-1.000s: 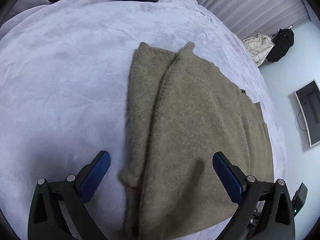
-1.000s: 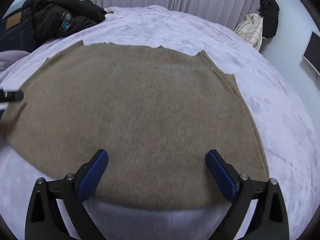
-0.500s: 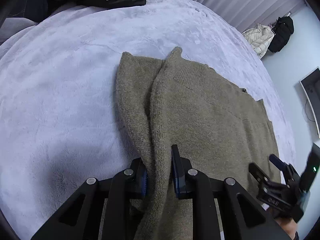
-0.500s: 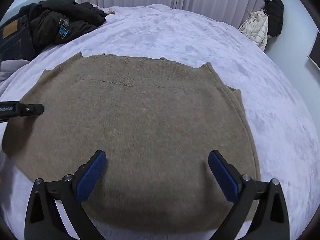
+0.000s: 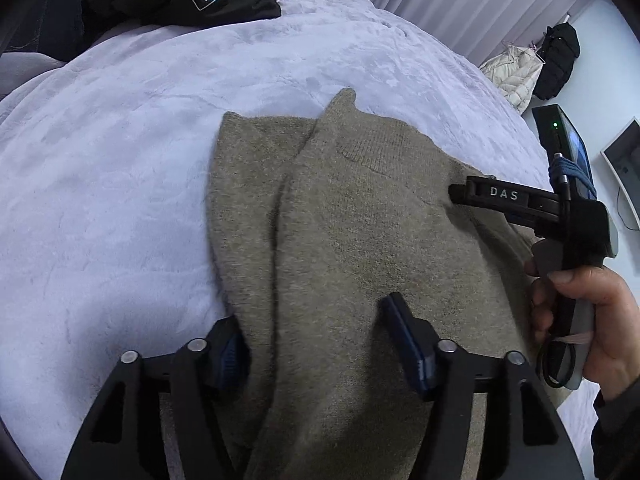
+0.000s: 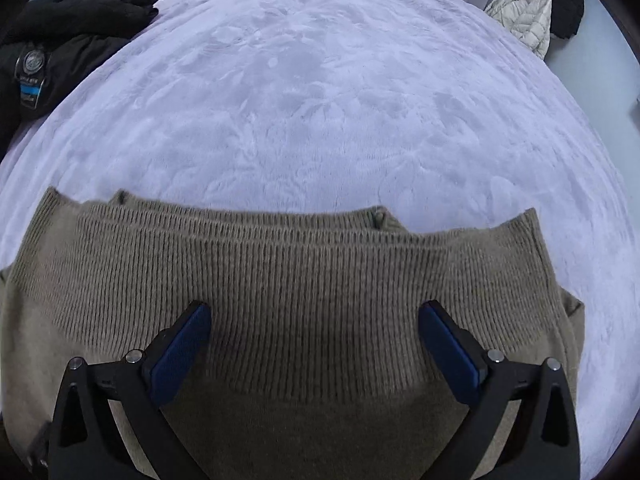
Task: Fold small clothes
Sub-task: 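Grasp one side edge of the folded sweater with the left tool, then lift the held side and fold it over the middle with the left tool, then open the left tool to release the folded side, then grasp the other side edge of the sweater with the right tool, then fold the held side over the first fold with the right tool and release, then press and straighten the folded sweater bundle with the right tool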
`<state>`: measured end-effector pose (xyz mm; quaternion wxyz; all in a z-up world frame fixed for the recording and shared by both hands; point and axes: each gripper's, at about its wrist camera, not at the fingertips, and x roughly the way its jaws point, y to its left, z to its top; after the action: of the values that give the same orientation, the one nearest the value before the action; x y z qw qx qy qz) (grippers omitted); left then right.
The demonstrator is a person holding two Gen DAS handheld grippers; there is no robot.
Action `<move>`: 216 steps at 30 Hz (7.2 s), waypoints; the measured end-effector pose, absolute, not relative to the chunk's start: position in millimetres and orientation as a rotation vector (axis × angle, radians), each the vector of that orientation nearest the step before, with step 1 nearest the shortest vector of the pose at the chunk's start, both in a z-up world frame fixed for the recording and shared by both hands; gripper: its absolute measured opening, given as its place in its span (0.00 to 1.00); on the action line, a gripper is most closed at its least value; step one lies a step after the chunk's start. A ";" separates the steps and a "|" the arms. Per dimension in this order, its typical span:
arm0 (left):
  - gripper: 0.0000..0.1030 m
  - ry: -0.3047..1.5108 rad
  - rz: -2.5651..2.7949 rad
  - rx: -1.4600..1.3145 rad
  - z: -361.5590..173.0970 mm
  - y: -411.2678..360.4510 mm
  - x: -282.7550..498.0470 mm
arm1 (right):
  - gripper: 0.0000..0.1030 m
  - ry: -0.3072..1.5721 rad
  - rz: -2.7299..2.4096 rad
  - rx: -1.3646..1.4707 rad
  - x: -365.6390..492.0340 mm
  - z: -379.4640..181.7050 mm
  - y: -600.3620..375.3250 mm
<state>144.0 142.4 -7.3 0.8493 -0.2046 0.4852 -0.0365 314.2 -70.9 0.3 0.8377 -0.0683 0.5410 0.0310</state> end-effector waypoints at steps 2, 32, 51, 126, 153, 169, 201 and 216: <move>0.80 1.023 -0.076 -0.398 -8.1 132.9 147.4 | 1.00 1.138 0.069 -0.163 313.6 -0.6 -68.2; 0.20 1.147 0.083 -0.243 72.0 81.3 147.2 | 1.00 0.960 0.249 -0.307 95.2 36.6 -140.0; 0.19 1.283 0.066 -0.010 106.7 -208.3 197.8 | 1.00 0.840 0.098 -0.027 53.2 66.5 -352.4; 1.00 0.986 -0.203 -0.251 46.9 -77.5 98.3 | 0.76 1.039 0.520 0.533 251.5 37.1 -330.4; 1.00 0.890 -0.286 -0.137 82.6 -152.9 94.4 | 0.50 0.904 0.645 0.406 278.9 62.7 -339.4; 1.00 0.865 -0.313 -0.057 88.6 -161.7 58.5 | 0.54 0.837 0.773 0.430 161.3 82.3 -370.5; 1.00 1.010 -0.089 -0.254 59.6 -47.6 200.1 | 0.76 0.859 0.825 0.222 202.3 94.3 -301.9; 1.00 1.064 -0.008 -0.261 48.7 -19.1 271.2 | 0.75 0.956 0.543 -0.025 301.3 65.6 -260.0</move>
<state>271.2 -19.1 48.7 0.8537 -0.1240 0.5058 -0.0036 301.3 -260.0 65.6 0.8527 -0.0118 0.4542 0.2578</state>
